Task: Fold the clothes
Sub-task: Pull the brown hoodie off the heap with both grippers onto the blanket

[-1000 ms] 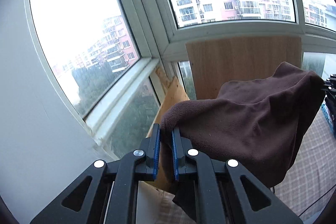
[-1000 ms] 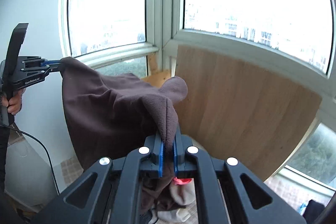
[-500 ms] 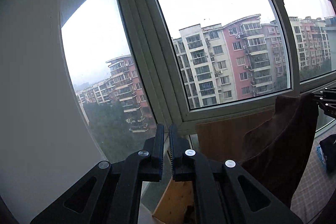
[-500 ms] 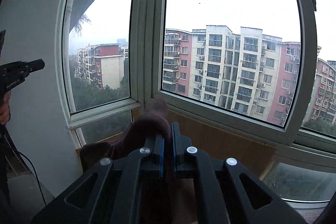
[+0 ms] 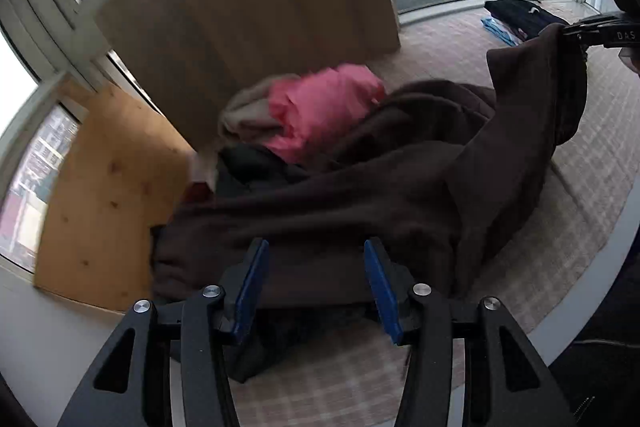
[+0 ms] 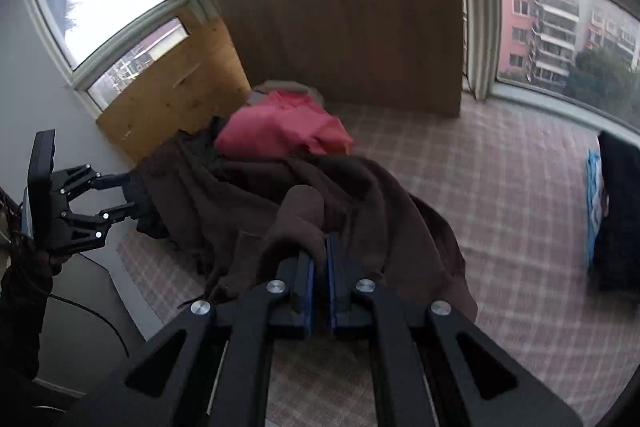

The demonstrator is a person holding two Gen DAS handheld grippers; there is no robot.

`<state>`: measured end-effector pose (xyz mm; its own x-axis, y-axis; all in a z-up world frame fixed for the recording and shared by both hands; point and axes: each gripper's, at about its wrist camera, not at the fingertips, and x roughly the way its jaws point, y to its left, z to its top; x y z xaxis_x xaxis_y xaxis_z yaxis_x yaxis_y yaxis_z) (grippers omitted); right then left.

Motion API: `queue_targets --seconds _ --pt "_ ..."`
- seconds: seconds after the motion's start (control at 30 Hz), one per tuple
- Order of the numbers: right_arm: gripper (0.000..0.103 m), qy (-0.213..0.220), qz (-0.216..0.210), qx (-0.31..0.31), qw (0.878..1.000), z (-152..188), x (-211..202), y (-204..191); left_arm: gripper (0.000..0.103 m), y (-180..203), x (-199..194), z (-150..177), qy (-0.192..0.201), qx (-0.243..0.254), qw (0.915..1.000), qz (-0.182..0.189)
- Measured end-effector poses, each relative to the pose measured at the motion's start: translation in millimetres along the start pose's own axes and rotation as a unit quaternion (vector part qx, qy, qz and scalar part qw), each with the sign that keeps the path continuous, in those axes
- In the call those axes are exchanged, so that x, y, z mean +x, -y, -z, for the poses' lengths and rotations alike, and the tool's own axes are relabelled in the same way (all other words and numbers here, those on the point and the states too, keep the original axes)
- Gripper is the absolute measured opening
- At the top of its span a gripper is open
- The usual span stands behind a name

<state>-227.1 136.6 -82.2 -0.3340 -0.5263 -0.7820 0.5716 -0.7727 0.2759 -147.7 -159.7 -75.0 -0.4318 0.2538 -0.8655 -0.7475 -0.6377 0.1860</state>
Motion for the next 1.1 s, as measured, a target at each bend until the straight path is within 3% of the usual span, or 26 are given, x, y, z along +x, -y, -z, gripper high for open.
queue_targets --seconds 0.1,0.27,0.4,0.63,0.7,0.83,0.97,1.1 --pt "0.005 -0.015 0.024 0.020 0.999 18.9 13.1 22.3 0.047 29.4 38.9 18.1 -0.026 0.015 0.9988 0.038" --pt "0.005 -0.006 0.023 0.047 0.999 17.3 8.0 47.6 0.054 81.1 60.7 37.5 -0.037 0.078 0.9935 0.074" --pt "0.005 0.014 0.018 0.032 0.999 4.5 -15.3 40.9 0.055 99.4 74.4 27.9 -0.030 0.089 0.9935 0.065" --pt "0.005 0.045 0.000 0.019 0.999 -11.6 -50.3 26.1 0.056 119.1 76.9 5.6 0.004 0.081 0.9952 0.055" --pt "0.005 0.051 0.000 0.012 0.999 -15.7 -57.9 23.9 0.061 120.7 67.3 4.1 0.023 0.075 0.9959 0.047" --pt "0.005 0.052 -0.006 0.015 0.998 -22.0 -64.6 24.9 0.066 107.5 62.4 2.7 0.035 0.023 0.9961 0.078" --pt "0.005 0.047 -0.007 0.003 0.999 -21.7 -61.1 19.6 0.072 108.1 67.4 3.9 0.026 -0.002 0.9974 0.067" --pt "0.005 0.043 -0.015 0.000 0.999 -22.0 -57.8 18.6 0.078 114.7 54.0 6.6 0.038 -0.008 0.9932 0.110"
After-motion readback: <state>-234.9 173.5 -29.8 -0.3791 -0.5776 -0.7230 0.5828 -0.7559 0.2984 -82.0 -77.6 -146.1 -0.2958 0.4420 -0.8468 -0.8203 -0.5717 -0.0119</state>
